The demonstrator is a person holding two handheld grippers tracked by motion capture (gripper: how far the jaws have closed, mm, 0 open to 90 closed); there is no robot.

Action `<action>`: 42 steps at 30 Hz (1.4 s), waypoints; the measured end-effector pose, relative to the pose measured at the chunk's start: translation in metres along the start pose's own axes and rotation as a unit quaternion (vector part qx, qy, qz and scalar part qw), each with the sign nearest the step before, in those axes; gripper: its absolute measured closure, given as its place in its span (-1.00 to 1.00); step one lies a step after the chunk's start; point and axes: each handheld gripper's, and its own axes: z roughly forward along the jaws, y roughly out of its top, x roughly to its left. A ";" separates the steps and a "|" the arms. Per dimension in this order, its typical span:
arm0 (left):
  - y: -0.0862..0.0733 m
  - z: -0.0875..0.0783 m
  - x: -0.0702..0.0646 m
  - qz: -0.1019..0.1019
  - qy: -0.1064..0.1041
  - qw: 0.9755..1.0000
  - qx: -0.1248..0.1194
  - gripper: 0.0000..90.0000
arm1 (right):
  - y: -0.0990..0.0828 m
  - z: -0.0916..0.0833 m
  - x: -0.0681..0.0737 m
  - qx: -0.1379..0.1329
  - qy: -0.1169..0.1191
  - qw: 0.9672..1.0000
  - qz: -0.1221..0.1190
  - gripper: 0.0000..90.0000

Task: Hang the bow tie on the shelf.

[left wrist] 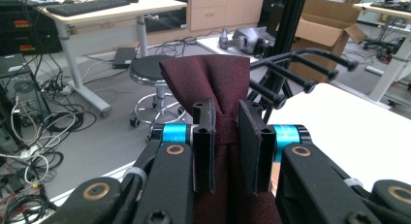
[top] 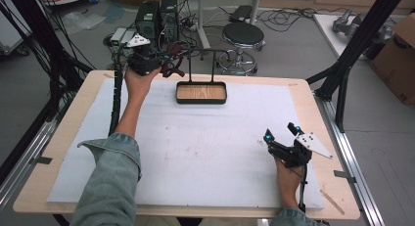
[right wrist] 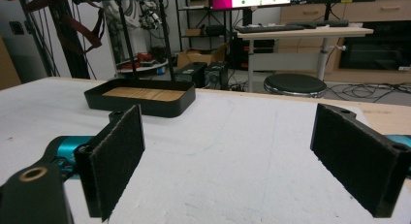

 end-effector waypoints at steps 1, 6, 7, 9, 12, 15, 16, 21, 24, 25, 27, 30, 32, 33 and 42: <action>-0.001 0.001 0.000 0.001 0.004 1.000 0.003 0.70 | 0.000 0.000 0.000 0.000 0.000 1.000 0.000 -0.75; -0.009 0.003 0.002 0.000 0.011 1.000 0.004 0.70 | 0.000 0.000 0.000 0.002 -0.001 1.000 0.001 -0.75; -0.009 0.003 0.002 0.000 0.011 1.000 0.004 0.69 | 0.000 0.000 0.000 0.001 0.000 1.000 0.002 -0.75; -0.011 0.003 0.003 0.000 0.013 1.000 0.005 0.69 | 0.000 0.000 0.000 0.001 0.000 1.000 0.002 -0.75; -0.016 0.003 0.005 -0.003 0.009 1.000 0.003 0.68 | 0.000 -0.001 0.000 0.001 -0.001 1.000 0.002 -0.75; -0.019 0.003 0.006 -0.014 0.008 1.000 0.005 0.67 | 0.000 0.000 -0.001 0.001 -0.002 1.000 0.002 -0.75; -0.020 0.002 0.007 -0.016 0.004 1.000 0.002 0.67 | 0.000 -0.001 -0.001 0.002 -0.001 1.000 0.003 -0.75; -0.025 0.005 0.006 -0.011 0.006 1.000 0.018 0.59 | 0.000 -0.001 0.000 0.003 -0.002 1.000 0.001 -0.75; -0.025 0.006 0.005 -0.005 0.007 1.000 0.015 0.58 | 0.000 -0.001 -0.001 0.002 -0.002 1.000 0.000 -0.75; -0.026 0.006 0.004 -0.005 0.007 1.000 0.015 0.58 | 0.000 -0.001 -0.001 0.003 -0.003 1.000 0.002 -0.75; -0.025 0.005 0.004 -0.004 0.007 1.000 0.014 0.58 | 0.000 -0.001 -0.001 0.002 -0.004 1.000 0.000 -0.75; -0.024 0.002 0.003 -0.001 0.006 1.000 0.008 0.55 | 0.000 -0.001 -0.001 0.001 -0.004 1.000 0.002 -0.75; -0.023 -0.002 0.003 0.001 0.006 1.000 0.004 0.52 | 0.000 -0.002 -0.001 0.002 -0.003 1.000 0.001 -0.75; -0.022 -0.004 0.002 0.001 0.005 1.000 -0.001 0.51 | 0.000 -0.001 -0.001 0.002 -0.002 1.000 0.001 -0.75; -0.016 -0.029 -0.001 0.013 -0.002 1.000 -0.023 0.40 | 0.000 -0.001 0.000 0.002 -0.004 1.000 0.001 -0.75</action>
